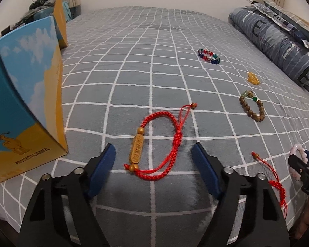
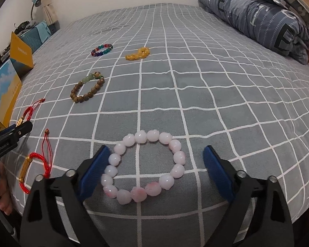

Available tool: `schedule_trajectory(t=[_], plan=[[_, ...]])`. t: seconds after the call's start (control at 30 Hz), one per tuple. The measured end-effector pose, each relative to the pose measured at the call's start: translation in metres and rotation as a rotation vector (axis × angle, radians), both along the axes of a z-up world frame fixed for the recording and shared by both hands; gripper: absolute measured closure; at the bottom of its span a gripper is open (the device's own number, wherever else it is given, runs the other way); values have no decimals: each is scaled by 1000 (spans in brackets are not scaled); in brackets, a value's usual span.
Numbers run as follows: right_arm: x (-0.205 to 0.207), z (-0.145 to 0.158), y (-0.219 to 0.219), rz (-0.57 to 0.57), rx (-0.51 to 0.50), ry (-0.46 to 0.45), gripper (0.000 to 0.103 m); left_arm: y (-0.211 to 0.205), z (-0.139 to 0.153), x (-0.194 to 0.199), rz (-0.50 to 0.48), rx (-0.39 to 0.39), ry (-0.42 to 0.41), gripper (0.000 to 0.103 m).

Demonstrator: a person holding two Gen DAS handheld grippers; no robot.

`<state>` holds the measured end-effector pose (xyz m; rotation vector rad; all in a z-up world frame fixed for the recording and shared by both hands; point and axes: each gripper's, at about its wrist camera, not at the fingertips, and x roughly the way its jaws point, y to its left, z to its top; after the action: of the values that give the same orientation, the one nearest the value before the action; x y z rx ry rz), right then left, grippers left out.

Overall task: Organize jewelry
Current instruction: 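Grasp the red cord bracelet with the left tool while the right tool grasps the pink bead bracelet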

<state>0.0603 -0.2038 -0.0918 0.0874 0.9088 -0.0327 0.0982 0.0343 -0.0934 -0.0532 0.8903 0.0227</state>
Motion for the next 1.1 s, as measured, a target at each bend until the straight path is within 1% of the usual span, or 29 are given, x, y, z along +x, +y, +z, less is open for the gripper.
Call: schedule_trajectory(t=[0.03, 0.1, 0.13, 0.17, 0.2, 0.23, 0.27, 0.3, 0.33, 0.37, 0.4, 0.43, 0.5, 0.53, 0.67, 0.87, 0.97, 1.1], plan=[[-1, 1, 0, 0, -3, -2, 26, 1, 0, -1, 4, 1, 0, 34], [-2, 2, 0, -3, -5, -8, 35, 4, 1, -2, 14, 4, -1, 41], [-2, 2, -1, -6, -3, -9, 37, 5, 2, -3, 20, 6, -1, 45], [-3, 2, -2, -13, -3, -12, 42, 6, 2, -3, 25, 8, -2, 47], [-3, 3, -2, -17, -1, -14, 46, 7, 2, -4, 30, 9, -4, 52], [-3, 3, -3, -22, 0, -15, 48, 8, 3, -5, 35, 10, -6, 58], [-3, 4, -4, -28, 3, -16, 52, 8, 3, -5, 39, 14, -8, 60], [-3, 4, -5, -32, 5, -17, 56, 8, 3, -6, 39, 18, -10, 66], [-3, 4, -6, -39, 7, -20, 59, 8, 3, -6, 40, 26, -13, 74], [-4, 4, -7, -46, 5, -24, 67, 9, 3, -6, 42, 32, -15, 78], [-4, 4, -8, -49, 2, -26, 73, 9, 4, -7, 41, 28, -17, 85], [-4, 4, -8, -48, 2, -30, 75, 9, 4, -7, 39, 25, -17, 91], [-4, 5, -7, -50, -4, -39, 84, 11, 7, -9, 41, 15, -21, 92], [-5, 5, -6, -49, -10, -45, 85, 11, 7, -9, 40, 14, -23, 92], [-7, 9, -7, -60, -3, -72, 85, 10, 12, -12, 36, 16, -44, 93], [-9, 11, -10, -74, 14, -86, 85, 12, 15, -13, 44, 2, -58, 93], [-11, 17, -12, -83, 15, -113, 85, 13, 16, -14, 46, -1, -64, 93], [-10, 24, -12, -84, 17, -121, 85, 12, 21, -18, 49, -1, -74, 93]])
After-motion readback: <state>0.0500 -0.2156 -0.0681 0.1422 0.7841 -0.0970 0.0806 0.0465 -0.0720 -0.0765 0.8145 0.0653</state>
